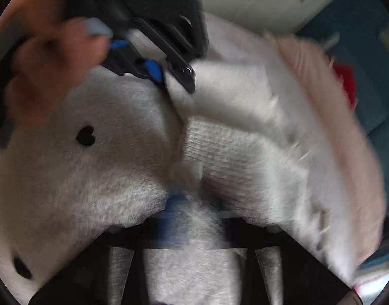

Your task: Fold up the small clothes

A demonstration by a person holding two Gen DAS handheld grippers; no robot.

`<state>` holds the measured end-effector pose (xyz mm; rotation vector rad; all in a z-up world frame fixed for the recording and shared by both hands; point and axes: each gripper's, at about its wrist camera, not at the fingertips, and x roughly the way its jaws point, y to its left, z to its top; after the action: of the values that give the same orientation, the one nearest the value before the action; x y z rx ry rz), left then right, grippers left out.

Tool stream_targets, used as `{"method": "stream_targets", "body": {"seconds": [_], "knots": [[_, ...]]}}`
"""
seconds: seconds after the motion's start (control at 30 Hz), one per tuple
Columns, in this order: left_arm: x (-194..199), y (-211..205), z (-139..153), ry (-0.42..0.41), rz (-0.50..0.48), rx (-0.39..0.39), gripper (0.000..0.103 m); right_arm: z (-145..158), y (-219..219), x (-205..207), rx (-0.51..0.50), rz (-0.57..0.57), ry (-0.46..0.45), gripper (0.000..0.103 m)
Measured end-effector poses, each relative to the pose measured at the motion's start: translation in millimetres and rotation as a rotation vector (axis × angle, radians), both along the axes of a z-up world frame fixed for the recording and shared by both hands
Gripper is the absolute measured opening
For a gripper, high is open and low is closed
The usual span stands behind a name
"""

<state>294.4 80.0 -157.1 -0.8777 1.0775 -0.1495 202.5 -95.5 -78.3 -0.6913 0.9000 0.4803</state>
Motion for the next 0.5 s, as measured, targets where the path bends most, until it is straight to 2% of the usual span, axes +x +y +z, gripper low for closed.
{"method": "stream_targets", "body": {"seconds": [0.07, 0.1, 0.17, 0.2, 0.27, 0.33, 0.37, 0.4, 0.43, 0.5], "knots": [[-2, -1, 2, -0.004, 0.006, -0.002, 0.017, 29, -34, 13, 0.200, -0.186, -0.023, 0.005], [3, 0, 1, -0.004, 0.007, 0.003, 0.017, 51, -72, 16, 0.385, -0.341, -0.029, 0.005], [1, 0, 4, -0.008, 0.000, 0.015, 0.017, 73, -149, 5, 0.675, -0.598, -0.049, 0.006], [1, 0, 4, -0.010, -0.003, 0.021, 0.017, 75, -196, -8, 0.819, -0.739, -0.053, 0.006], [2, -3, 4, -0.016, -0.008, 0.041, 0.018, 55, -276, -33, 1.007, -0.971, -0.017, 0.007], [1, -7, 5, -0.026, -0.008, 0.071, 0.018, 27, -313, -41, 1.023, -1.096, 0.042, 0.009], [0, -11, 6, -0.034, -0.004, 0.091, 0.018, 2, -331, -43, 1.003, -1.159, 0.103, 0.009], [0, -12, 7, -0.037, -0.002, 0.101, 0.019, -12, -335, -42, 0.977, -1.188, 0.136, 0.014], [-2, -15, 8, -0.042, 0.003, 0.118, 0.019, -24, -339, -45, 0.954, -1.213, 0.165, 0.013], [-3, -15, 10, -0.042, 0.003, 0.127, 0.020, -31, -342, -49, 1.001, -1.210, 0.163, 0.016]]}}
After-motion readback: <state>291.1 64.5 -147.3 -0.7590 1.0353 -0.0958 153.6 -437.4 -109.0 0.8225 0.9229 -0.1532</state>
